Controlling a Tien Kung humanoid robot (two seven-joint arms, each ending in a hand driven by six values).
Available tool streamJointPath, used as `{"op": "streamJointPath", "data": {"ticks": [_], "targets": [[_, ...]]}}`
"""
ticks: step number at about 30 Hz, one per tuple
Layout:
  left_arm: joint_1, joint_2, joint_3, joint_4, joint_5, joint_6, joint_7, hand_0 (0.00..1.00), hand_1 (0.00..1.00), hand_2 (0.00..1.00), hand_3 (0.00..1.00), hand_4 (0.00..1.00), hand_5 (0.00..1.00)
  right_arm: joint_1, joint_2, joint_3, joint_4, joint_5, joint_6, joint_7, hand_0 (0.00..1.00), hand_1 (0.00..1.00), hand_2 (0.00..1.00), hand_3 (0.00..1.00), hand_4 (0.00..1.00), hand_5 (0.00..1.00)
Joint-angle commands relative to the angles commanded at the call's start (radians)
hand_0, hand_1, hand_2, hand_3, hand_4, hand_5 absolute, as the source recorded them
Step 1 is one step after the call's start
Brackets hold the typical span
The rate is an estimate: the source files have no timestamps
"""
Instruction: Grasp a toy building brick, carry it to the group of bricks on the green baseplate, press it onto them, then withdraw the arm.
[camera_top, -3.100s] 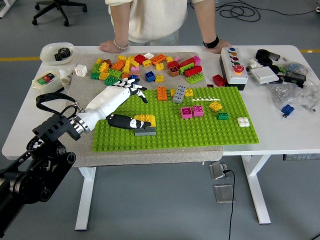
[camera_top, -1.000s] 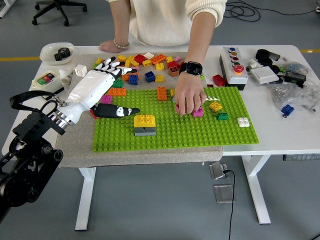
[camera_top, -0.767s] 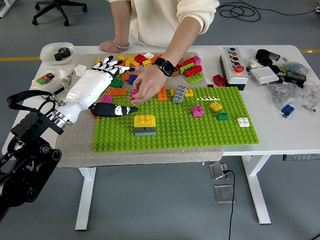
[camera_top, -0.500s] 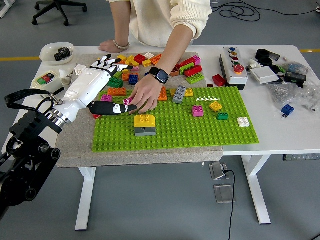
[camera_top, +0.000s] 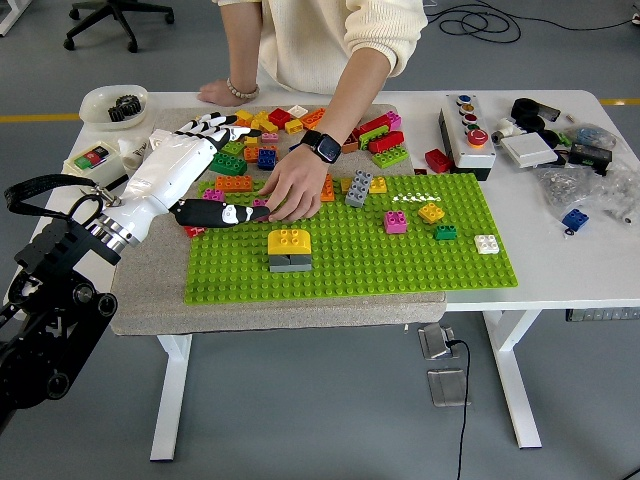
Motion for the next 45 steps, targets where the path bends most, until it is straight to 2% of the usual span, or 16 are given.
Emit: {"op": "streamJointPath", "data": {"ticks": [35,38,41,42,43,45], "targets": [[0.006,0.003,0.0,0.003,-0.014,-0.003,0.007,0.89,0.902,0.844,0.833,0.998,0.55,-0.002,-0.003,0.004,0.0,-0.015,0.004,-0.001,0.741,0.632,0.674,0.618,0.826,0.522],[-0.011,0.009,0.013,0.024,-0.027,-0.036,0.008,0.888,0.891,0.831,0.829,0.998,0.535,-0.003,-0.003,0.005,0.0,-0.012,0.003,-0.001,0.742,0.632,0.674,0.618,0.826,0.522],[-0.047,0.026,0.045,0.064,-0.05,-0.082,-0.002,0.888,0.891,0.831,0.829,0.998,0.535,0.0,-0.003,0.002,0.0,-0.005,0.001,-0.001,0.742,0.632,0.674,0.618,0.826,0.522],[-0.055,0.031,0.051,0.071,-0.051,-0.09,-0.006,0.82,0.804,0.732,0.674,0.929,0.304,0.0,-0.003,0.002,0.0,-0.004,0.001,0.0,0.742,0.632,0.674,0.617,0.826,0.522],[-0.088,0.046,0.072,0.099,-0.051,-0.121,-0.021,0.82,0.804,0.732,0.674,0.929,0.304,0.002,-0.004,0.001,0.0,-0.001,0.001,0.0,0.742,0.632,0.674,0.617,0.826,0.522],[-0.128,0.061,0.095,0.129,-0.043,-0.148,-0.033,0.82,0.804,0.732,0.674,0.929,0.304,0.003,-0.005,0.002,0.0,-0.001,0.001,-0.001,0.742,0.632,0.674,0.617,0.826,0.522]]}}
